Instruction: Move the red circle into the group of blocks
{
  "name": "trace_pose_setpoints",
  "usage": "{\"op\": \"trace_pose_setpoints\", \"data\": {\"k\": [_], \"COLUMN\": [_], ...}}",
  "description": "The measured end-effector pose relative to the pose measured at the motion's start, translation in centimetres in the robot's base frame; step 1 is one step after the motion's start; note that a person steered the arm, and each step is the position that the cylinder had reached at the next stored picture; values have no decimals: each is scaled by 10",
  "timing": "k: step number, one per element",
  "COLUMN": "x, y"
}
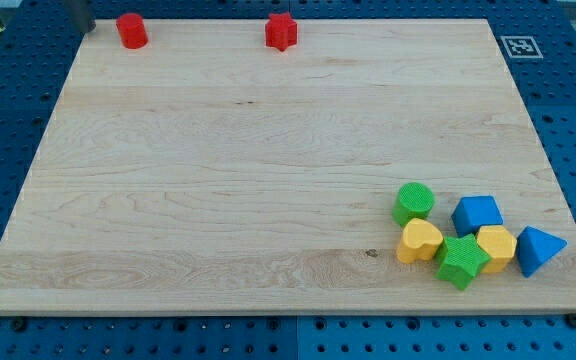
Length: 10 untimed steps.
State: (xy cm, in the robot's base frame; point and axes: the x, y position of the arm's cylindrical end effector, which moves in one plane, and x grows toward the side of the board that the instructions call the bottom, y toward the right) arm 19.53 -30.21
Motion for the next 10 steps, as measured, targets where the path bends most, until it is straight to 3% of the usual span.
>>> {"op": "trace_pose_setpoints", "data": {"k": [1, 3, 10], "x": [0, -1, 38], "y": [2, 64, 80]}}
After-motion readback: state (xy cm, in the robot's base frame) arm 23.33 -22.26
